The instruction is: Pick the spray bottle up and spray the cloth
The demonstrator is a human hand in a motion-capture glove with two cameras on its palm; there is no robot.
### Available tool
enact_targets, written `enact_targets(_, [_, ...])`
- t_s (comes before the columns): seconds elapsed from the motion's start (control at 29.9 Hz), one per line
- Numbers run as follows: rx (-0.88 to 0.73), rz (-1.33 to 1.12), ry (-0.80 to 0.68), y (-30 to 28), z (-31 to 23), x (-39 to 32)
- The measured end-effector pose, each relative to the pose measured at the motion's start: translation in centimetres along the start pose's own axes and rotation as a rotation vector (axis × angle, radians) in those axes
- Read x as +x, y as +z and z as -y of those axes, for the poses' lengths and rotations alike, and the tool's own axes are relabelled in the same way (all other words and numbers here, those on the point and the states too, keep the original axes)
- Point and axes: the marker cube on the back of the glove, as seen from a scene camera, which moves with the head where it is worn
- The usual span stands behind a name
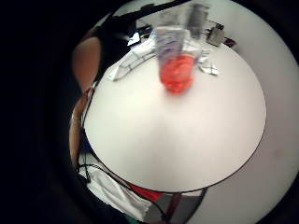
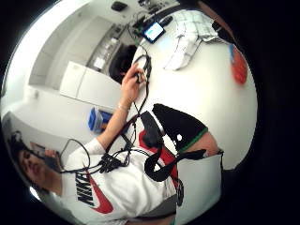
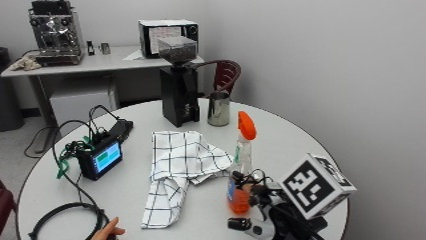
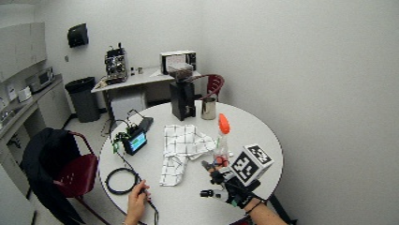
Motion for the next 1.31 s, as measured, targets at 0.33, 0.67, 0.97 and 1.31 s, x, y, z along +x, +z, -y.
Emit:
enact_targets(0.33, [0.194, 0.329, 0.237, -3.4, 4.5, 6.4])
enact_targets(0.67, [0.134, 0.512, 0.293, -1.4, 8.7, 8.8])
enact_targets(0.97, [0.200, 0.658, 0.330, 0.8, 10.3, 8.2])
enact_targets(1.31, [0.296, 0.613, 0.354, 0.3, 10.8, 8.8])
